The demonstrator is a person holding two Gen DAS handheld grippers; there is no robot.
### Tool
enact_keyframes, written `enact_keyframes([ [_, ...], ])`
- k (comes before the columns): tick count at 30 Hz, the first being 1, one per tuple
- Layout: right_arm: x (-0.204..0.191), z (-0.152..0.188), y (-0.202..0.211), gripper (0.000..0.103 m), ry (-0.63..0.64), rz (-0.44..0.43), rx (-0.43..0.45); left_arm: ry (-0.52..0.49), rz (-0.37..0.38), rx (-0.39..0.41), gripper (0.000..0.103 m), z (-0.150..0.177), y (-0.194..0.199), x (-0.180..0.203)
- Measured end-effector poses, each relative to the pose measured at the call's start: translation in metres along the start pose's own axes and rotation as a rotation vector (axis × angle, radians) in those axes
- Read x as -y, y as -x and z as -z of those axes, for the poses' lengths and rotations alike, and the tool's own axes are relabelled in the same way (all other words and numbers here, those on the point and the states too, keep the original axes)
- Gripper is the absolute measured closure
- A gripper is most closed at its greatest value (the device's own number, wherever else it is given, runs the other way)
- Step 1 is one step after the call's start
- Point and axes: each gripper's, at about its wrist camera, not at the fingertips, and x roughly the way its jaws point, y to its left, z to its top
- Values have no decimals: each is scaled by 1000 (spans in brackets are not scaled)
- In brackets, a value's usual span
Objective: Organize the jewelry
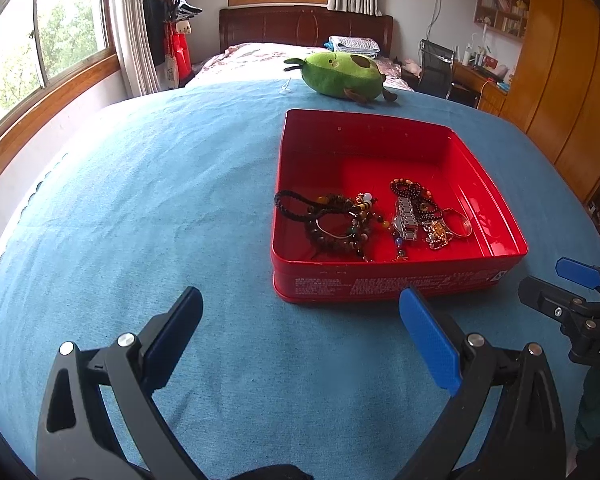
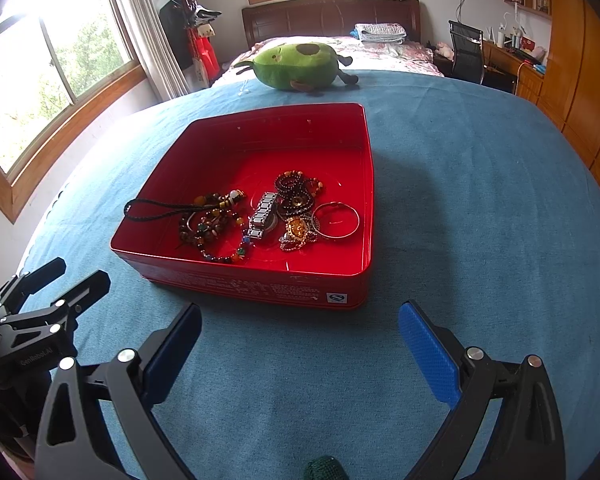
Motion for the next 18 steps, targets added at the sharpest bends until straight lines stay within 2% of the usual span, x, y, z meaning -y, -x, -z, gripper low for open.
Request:
enact_keyframes([
  [18, 1, 0, -1, 4, 0, 0, -2, 1, 5, -8, 5, -2, -1, -1],
])
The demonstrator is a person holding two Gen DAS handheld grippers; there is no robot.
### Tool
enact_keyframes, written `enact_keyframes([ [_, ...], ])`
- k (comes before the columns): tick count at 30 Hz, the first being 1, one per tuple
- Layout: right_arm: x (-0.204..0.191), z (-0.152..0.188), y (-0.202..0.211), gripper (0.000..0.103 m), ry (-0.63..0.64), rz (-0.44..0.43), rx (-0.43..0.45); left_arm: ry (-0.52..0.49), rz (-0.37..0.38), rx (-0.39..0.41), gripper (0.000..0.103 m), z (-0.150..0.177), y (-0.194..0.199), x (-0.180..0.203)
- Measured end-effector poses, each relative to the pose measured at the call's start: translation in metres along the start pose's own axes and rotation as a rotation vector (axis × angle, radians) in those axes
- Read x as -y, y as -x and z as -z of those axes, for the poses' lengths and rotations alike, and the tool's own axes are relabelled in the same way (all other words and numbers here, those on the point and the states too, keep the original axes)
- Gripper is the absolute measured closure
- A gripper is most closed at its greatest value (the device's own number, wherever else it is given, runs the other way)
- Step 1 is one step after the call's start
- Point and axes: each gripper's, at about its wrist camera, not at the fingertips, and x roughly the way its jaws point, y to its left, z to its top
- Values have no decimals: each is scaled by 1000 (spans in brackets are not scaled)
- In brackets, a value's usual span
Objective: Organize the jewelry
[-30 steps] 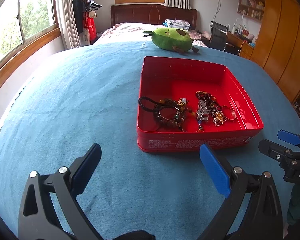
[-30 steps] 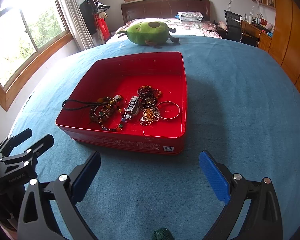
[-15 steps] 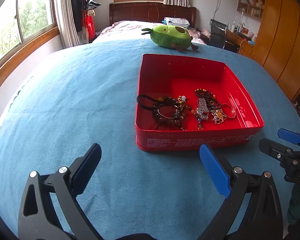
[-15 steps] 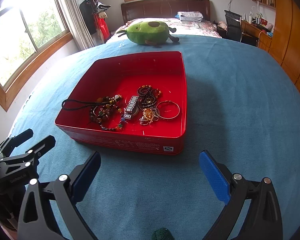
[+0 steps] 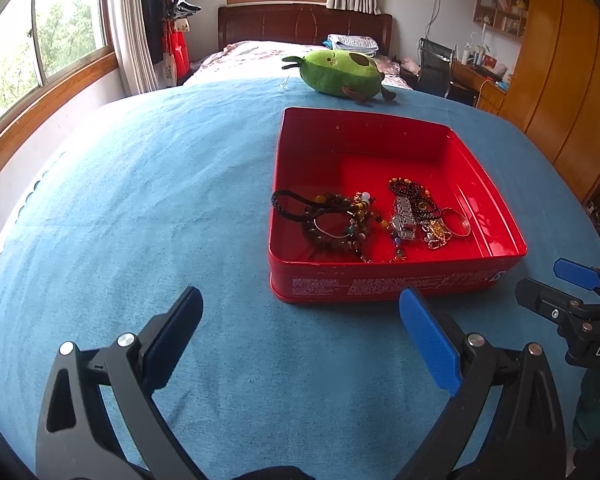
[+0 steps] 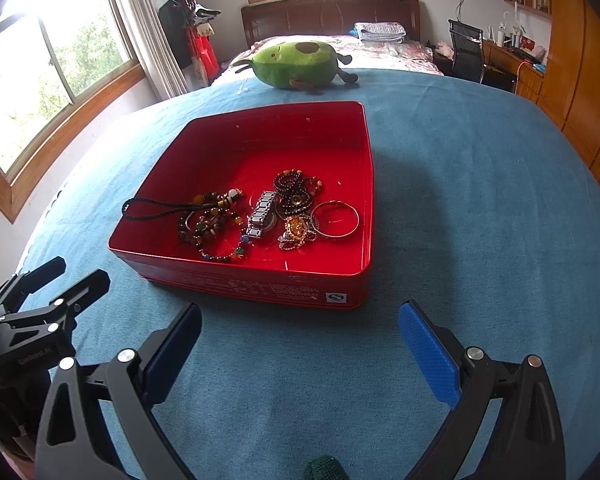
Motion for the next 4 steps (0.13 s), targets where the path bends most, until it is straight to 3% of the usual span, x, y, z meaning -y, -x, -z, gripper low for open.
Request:
enact_keyframes([
  [4, 0, 0, -1, 4, 0, 0, -1, -1, 0, -1, 5, 0, 0, 0],
])
